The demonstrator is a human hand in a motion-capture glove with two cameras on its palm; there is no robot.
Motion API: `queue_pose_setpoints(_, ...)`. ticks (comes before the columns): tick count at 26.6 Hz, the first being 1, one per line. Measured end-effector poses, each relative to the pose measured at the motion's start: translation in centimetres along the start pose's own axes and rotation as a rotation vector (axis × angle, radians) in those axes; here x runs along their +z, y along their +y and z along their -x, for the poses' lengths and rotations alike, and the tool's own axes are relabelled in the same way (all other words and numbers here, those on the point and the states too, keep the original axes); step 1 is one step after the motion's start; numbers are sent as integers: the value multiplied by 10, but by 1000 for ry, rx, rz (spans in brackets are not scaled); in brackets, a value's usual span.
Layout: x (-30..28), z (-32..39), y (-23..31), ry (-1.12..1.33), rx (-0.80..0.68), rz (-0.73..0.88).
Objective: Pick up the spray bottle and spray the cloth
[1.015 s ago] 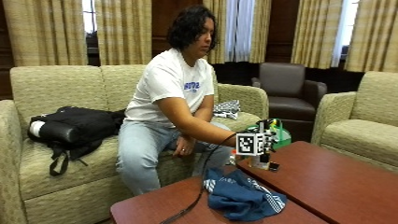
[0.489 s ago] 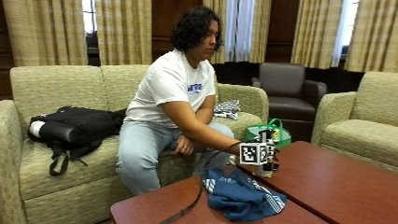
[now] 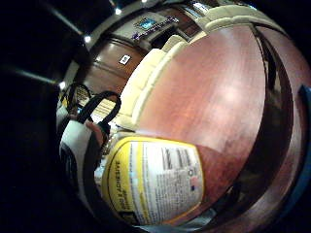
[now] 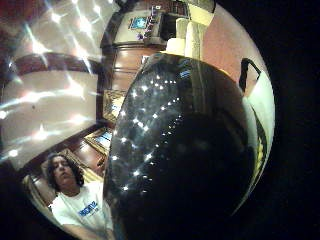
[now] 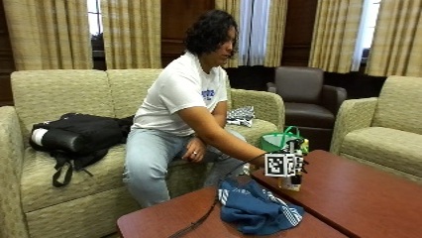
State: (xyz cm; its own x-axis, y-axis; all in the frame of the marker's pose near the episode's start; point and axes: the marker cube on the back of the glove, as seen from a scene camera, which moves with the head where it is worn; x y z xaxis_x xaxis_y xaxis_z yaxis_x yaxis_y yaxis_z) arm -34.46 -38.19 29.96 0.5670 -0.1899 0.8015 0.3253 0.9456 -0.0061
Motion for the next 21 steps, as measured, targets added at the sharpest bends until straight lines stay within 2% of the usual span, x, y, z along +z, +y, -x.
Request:
queue_pose_setpoints(3, 8, -1, -25, -8, 13, -129)
queue_pose_setpoints(6, 8, 0, -33, -18, 34, -156)
queue_pose_setpoints(9, 8, -2, -23, -5, 81, -80)
queue_pose_setpoints(12, 0, -6, 4, 36, 148, 134)
queue_pose_setpoints(14, -4, -5, 12, 36, 180, 203)
queue_pose_setpoints(21, -4, 3, -3, 6, 224, 90)
